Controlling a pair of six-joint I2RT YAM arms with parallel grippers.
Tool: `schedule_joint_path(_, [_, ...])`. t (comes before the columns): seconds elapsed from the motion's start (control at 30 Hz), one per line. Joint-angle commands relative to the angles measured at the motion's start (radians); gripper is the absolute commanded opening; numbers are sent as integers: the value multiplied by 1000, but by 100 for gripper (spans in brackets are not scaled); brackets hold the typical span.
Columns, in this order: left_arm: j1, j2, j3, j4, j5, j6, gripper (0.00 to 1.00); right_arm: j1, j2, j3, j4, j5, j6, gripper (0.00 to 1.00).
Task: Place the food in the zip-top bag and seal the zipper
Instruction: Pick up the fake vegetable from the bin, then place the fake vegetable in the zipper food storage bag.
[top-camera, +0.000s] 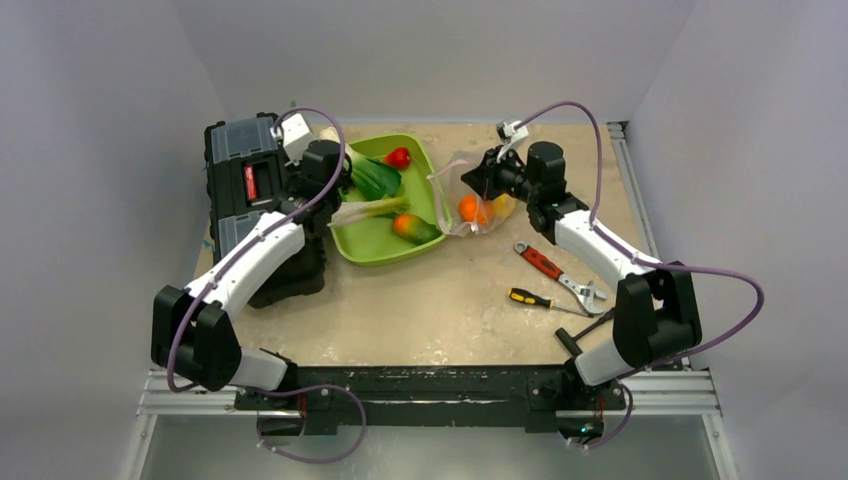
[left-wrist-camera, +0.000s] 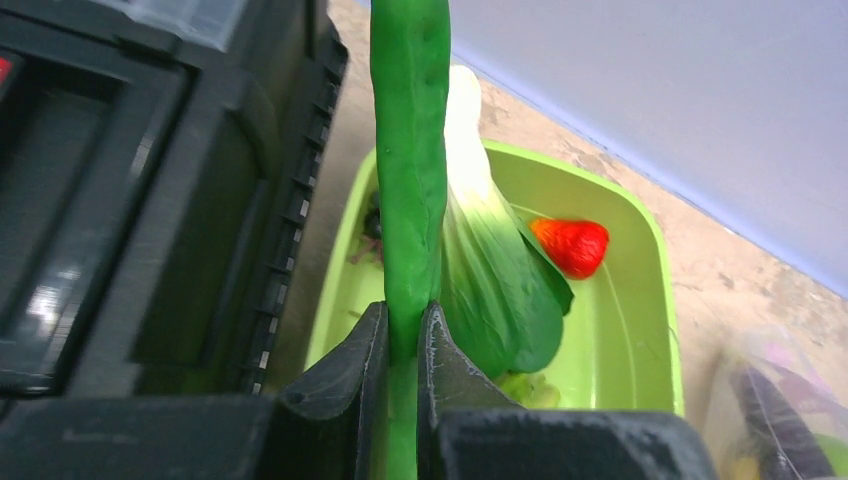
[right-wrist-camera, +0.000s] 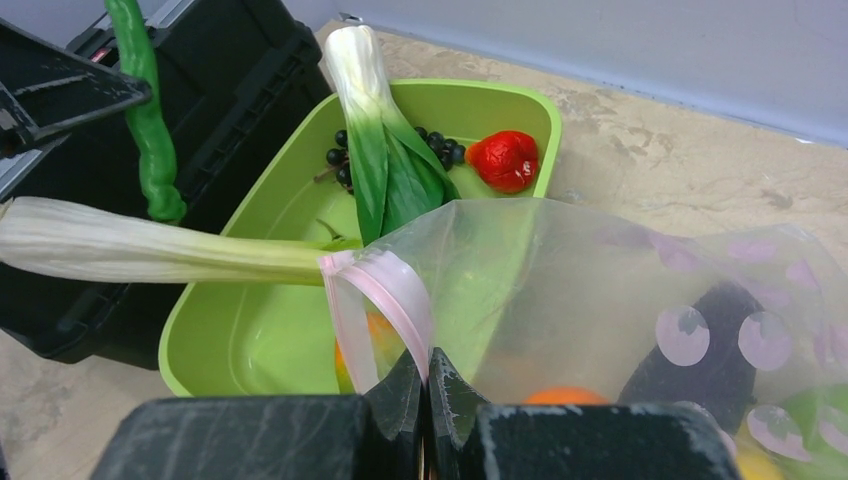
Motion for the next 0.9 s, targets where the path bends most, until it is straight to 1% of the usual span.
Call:
schedule_joint_path(0.0, [-2,-77,35,40,-123,138,0,10,-15,25,22,3,-16,0])
schedule_joint_path(0.1, [-5,-79,44,58,-121,177,0,12,-8,29,23,2,-15,0])
schedule_joint_path(0.17, [-6,-66,33,124,-100,192,0,12,-8,28,25,2,-13,0])
schedule_joint_path(0.2, [-12,-53,26,191,-95,201,0,14,-10,27,24,4,-15,0])
schedule_joint_path(0.3, [-37,12,-8,429,-76,290,0,15,-28,19,23,13,-18,0])
schedule_joint_path(0.33, [-39,35,1,473,-68,307,0,14,-31,17,23,13,-18,0])
schedule_joint_path(0.37, [-39,56,26,470,-68,314,0,15,-33,16,23,10,-18,0])
schedule_joint_path(0.43, [-38,76,92,399,-56,303,0,18,-34,16,23,1,-15,0])
schedule_joint_path(0.5, [-38,69,142,319,-3,277,0,23,-31,17,25,1,-14,0])
schedule_joint_path(0.53, [-36,61,167,266,48,258,0,24,-27,18,25,2,-15,0])
schedule_joint_path(0.6, [-34,42,223,104,171,210,0,27,-19,23,27,-3,-13,0])
schedule_joint_path(0.67, [-31,15,257,-35,358,192,0,29,-15,25,29,-5,-10,0])
schedule_joint_path(0.73, [-28,-18,251,-121,537,170,0,31,-17,23,31,-4,-9,0])
schedule_joint_path(0.77, [-27,-30,245,-160,651,168,0,32,-20,22,30,-4,-9,0])
schedule_joint_path(0.8, [-26,-38,243,-206,765,167,0,32,-25,21,28,-5,-10,0])
schedule_joint_path(0.87, [-25,-36,236,-303,941,149,0,33,-34,18,23,2,-14,0])
